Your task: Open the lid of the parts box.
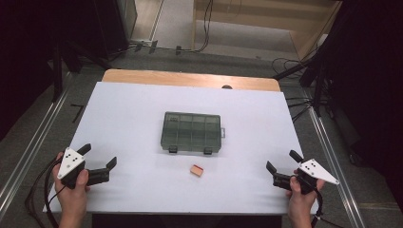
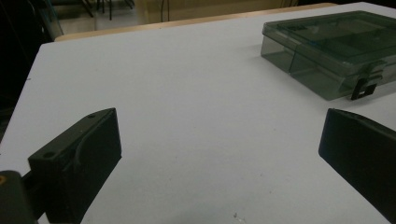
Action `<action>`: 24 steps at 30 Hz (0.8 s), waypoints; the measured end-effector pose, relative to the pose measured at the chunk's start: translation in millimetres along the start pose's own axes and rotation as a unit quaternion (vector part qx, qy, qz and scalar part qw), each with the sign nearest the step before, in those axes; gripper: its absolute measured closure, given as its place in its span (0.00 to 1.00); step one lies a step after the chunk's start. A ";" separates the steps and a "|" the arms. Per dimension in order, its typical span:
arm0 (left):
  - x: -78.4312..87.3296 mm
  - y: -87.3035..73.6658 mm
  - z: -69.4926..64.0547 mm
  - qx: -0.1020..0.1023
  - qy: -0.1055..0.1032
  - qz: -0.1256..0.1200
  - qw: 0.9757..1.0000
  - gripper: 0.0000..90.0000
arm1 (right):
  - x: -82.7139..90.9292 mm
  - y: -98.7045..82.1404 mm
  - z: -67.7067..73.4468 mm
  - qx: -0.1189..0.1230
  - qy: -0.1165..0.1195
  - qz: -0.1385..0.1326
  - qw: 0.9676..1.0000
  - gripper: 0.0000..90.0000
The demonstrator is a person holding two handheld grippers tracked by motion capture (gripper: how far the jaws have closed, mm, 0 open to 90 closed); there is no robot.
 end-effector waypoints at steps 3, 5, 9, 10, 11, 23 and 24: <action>-1.3 5.4 -2.8 -0.006 0.005 -0.012 1.000 0.00 | -1.0 -1.0 -1.3 -0.004 0.000 0.002 1.000 0.00; -1.9 6.6 -3.6 -0.010 0.008 -0.014 1.000 0.00 | -1.0 -1.5 -2.0 -0.008 -0.002 0.004 1.000 0.00; -5.2 8.6 -9.2 -0.015 -0.001 -0.016 1.000 0.00 | 1.4 0.2 -2.6 -0.011 0.002 0.003 1.000 0.00; -6.0 9.1 -10.6 -0.014 -0.004 -0.017 1.000 0.00 | 1.6 0.4 -1.7 -0.009 0.003 0.004 1.000 0.00; -6.7 9.7 -11.7 -0.011 -0.008 -0.019 1.000 0.00 | 1.4 0.5 -1.1 -0.007 0.003 0.004 1.000 0.00; -15.4 21.3 -26.3 -0.002 -0.035 -0.016 0.999 0.00 | -8.3 -1.0 11.0 0.018 0.010 0.018 1.000 0.00; -16.2 22.1 -26.1 -0.003 -0.037 -0.017 0.999 0.00 | -10.1 -1.2 11.9 0.020 0.012 0.019 1.000 0.00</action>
Point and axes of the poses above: each handheld gripper's, and its own axes: x roughly backward along the jaws, y roughly out of its top, z roughly to its left, the point moved 9 cm from there along -x, roughly forward along the jaws, and after that the axes turned 7 degrees about -y, right-handed, at the moved point
